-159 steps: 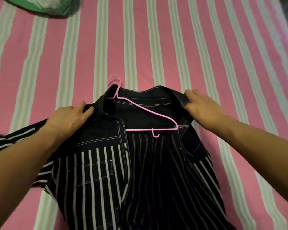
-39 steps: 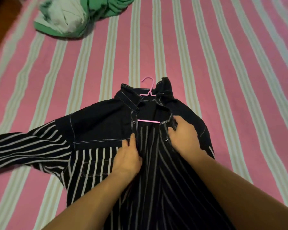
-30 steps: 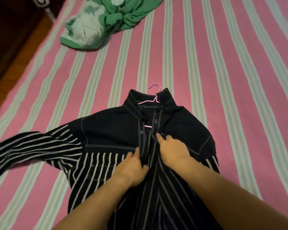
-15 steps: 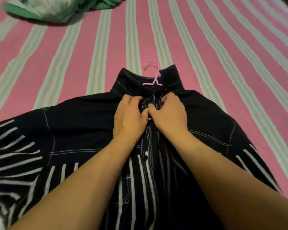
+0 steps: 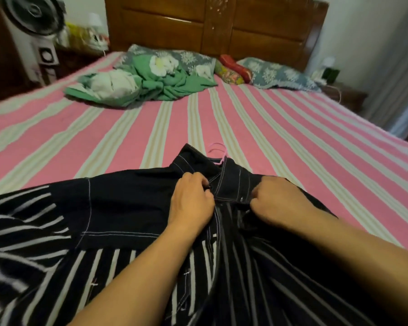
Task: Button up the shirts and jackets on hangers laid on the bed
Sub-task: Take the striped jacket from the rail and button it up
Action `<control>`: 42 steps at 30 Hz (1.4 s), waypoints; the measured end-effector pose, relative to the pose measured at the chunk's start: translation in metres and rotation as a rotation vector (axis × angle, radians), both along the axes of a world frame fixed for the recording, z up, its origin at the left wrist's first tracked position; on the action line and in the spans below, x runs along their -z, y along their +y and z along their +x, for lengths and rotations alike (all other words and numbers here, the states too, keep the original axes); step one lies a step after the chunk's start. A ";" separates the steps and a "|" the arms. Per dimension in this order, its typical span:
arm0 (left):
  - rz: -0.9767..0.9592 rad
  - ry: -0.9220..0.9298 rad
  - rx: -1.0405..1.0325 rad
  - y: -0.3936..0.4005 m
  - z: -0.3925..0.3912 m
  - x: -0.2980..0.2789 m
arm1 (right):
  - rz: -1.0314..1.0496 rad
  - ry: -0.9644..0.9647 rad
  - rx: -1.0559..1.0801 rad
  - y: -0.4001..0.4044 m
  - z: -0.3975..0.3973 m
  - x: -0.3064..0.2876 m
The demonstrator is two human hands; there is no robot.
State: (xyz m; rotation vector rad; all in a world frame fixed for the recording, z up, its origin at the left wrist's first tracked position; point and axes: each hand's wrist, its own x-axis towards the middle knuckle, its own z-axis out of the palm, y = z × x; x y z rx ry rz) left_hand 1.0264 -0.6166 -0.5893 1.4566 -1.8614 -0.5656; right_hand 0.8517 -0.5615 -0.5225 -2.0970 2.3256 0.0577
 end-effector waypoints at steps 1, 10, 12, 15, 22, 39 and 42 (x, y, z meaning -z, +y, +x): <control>0.006 -0.021 0.013 0.005 0.000 0.000 | -0.015 0.023 -0.057 0.004 0.001 0.008; 0.040 -0.289 0.035 0.040 0.006 -0.007 | -0.017 -0.177 -0.088 0.004 0.015 -0.001; 0.058 -0.325 -0.014 0.031 0.003 -0.008 | 0.030 -0.123 -0.038 -0.007 0.024 -0.006; 0.120 -0.362 -0.062 0.004 -0.006 -0.013 | 0.004 -0.069 0.033 -0.028 0.037 0.003; 0.114 -0.361 0.022 -0.024 -0.013 -0.008 | 0.094 -0.266 0.134 -0.050 0.028 0.015; 0.058 -0.323 0.042 -0.024 -0.016 -0.024 | 0.154 -1.665 0.349 -0.060 -0.015 0.013; 0.051 -0.237 0.009 -0.025 -0.017 -0.029 | 0.032 -1.608 0.337 -0.063 -0.002 0.020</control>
